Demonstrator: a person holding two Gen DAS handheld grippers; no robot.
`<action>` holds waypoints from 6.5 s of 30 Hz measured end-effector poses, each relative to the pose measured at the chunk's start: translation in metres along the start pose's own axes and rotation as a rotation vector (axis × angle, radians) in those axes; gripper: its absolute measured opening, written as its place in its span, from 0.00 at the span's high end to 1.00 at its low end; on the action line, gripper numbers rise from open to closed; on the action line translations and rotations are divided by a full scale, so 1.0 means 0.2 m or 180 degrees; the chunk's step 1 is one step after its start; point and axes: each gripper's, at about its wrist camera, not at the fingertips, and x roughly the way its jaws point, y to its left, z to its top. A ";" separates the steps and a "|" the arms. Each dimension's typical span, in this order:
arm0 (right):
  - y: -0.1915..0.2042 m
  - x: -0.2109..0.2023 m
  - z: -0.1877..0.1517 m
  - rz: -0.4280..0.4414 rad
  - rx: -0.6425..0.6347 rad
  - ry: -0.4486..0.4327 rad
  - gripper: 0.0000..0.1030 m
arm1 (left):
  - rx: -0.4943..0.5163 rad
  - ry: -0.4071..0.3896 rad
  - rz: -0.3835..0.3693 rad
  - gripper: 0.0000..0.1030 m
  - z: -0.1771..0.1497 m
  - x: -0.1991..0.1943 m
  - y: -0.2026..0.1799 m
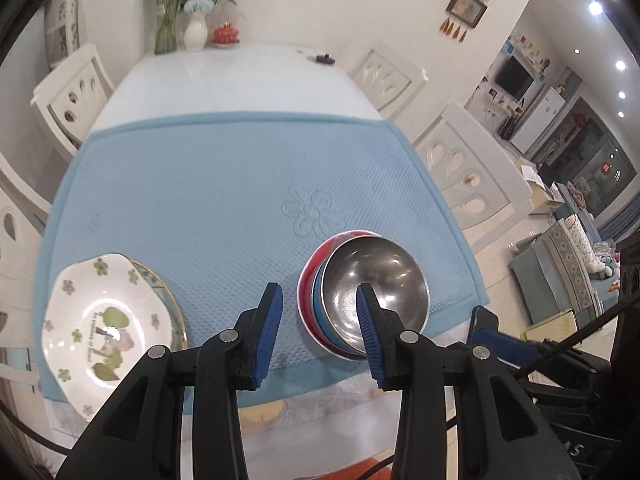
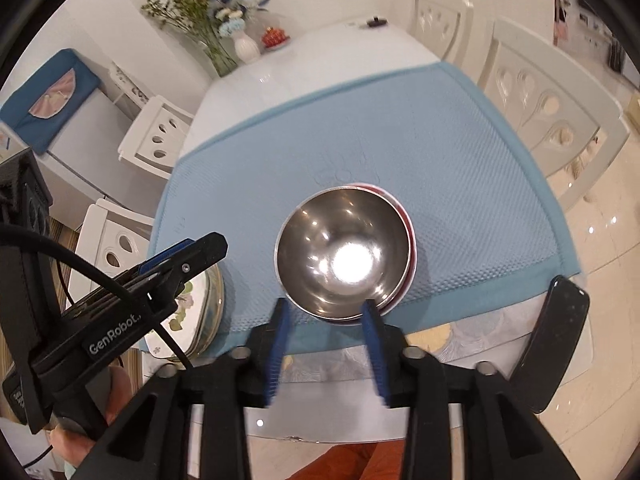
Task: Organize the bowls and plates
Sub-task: 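Open both grippers and move them to the rim of the bowl stack, then close both grippers on the rim of the nested bowl stack, then lift the nested bowls and carry them over the floral plate stack, then lower the nested bowls onto the floral plate stack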
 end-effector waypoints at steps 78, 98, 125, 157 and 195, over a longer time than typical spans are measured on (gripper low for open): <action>-0.42 0.48 0.31 0.0220 -0.0151 0.0680 0.44 | -0.0733 0.0348 0.0484 0.29 -0.07 0.38 0.00; -0.36 0.66 0.32 0.0138 -0.0257 0.0880 0.44 | -0.0820 0.0520 0.0307 0.29 -0.07 0.53 0.01; -0.46 0.82 0.30 0.0594 -0.0090 0.0950 0.44 | -0.1817 0.0773 -0.0781 0.30 -0.19 0.75 0.22; -0.37 0.78 0.28 0.0530 -0.0437 0.0692 0.57 | -0.1652 0.0611 -0.0598 0.43 -0.11 0.74 0.14; 0.98 0.87 0.00 0.0729 -0.0688 0.1149 0.57 | -0.1995 0.0087 -0.0183 0.43 -0.29 -0.16 1.18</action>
